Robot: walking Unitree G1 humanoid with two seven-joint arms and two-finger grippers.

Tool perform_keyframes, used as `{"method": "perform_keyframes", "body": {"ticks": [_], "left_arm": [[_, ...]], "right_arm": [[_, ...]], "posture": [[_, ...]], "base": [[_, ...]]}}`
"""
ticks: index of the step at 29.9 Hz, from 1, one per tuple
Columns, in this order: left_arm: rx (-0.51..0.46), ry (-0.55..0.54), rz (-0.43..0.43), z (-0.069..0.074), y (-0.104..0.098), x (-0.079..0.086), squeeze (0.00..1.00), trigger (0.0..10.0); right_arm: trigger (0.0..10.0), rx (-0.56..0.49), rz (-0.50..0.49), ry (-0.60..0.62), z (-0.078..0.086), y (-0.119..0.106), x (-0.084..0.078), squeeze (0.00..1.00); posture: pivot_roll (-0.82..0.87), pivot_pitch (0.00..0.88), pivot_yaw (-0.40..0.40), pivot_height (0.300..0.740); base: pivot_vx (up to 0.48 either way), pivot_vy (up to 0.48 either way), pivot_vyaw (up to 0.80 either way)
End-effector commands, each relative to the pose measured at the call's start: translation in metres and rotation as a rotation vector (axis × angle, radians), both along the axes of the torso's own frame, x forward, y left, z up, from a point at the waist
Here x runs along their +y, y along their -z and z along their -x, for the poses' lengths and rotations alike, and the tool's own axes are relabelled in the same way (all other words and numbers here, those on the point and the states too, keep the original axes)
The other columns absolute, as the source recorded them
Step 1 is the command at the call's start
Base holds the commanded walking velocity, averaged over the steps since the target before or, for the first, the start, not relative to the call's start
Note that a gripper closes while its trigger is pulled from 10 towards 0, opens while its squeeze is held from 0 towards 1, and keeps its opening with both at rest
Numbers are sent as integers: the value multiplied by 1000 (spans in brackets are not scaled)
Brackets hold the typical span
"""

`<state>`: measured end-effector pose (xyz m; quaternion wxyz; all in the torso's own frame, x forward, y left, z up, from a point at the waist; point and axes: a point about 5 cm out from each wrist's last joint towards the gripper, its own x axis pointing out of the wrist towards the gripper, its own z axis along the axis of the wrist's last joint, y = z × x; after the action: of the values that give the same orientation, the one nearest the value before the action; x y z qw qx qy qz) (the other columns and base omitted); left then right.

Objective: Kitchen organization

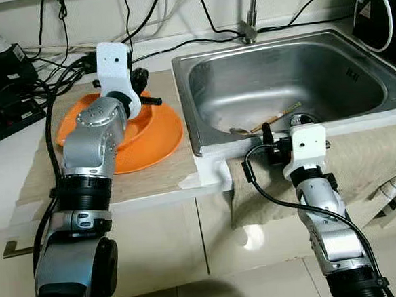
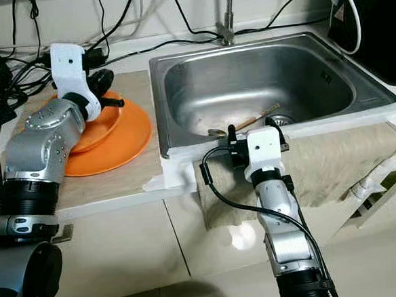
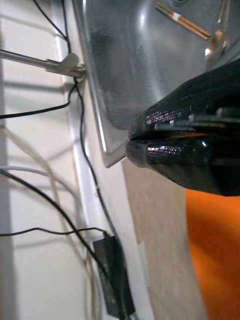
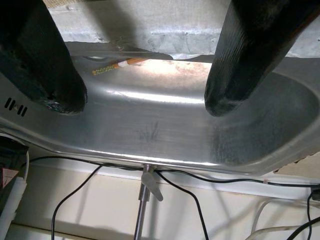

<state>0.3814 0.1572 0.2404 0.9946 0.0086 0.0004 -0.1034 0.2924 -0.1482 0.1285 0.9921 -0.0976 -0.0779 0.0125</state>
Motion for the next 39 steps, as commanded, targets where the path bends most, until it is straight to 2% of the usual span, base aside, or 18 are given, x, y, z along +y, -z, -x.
{"method": "perform_keyframes", "body": {"ticks": [1, 13, 20, 25, 32, 39], "left_arm": [[15, 0, 26, -1, 0, 0, 0, 0], [-87, 16, 57, -5, -29, -4, 0, 0], [-113, 29, 72, -5, -35, -9, 0, 0], [-203, 24, 86, -7, -57, -9, 0, 0], [-265, 40, 95, -6, -78, -11, 0, 0], [-261, 114, 157, -6, -88, -25, 0, 0]], "right_arm": [[10000, 39, -6, -9, 2, 7, 3, 0], [10000, 40, 7, -32, -3, 4, 9, 0], [10000, 24, -1, -43, -5, -3, 9, 0], [10000, 19, 3, -32, -8, -4, 4, 0], [10000, 30, 2, -39, -5, 0, 7, 0], [10000, 39, 2, -44, -4, 2, 9, 0]], "posture": [[-35, 0, 77, 740], [-30, 0, 79, 740], [-30, 0, 81, 740], [-30, 0, 78, 740], [-29, 0, 78, 740], [-28, 0, 81, 740]], "base": [[0, 0, 0], [0, 0, 0], [0, 0, 0], [0, 0, 0], [0, 0, 0], [0, 0, 0]]}}
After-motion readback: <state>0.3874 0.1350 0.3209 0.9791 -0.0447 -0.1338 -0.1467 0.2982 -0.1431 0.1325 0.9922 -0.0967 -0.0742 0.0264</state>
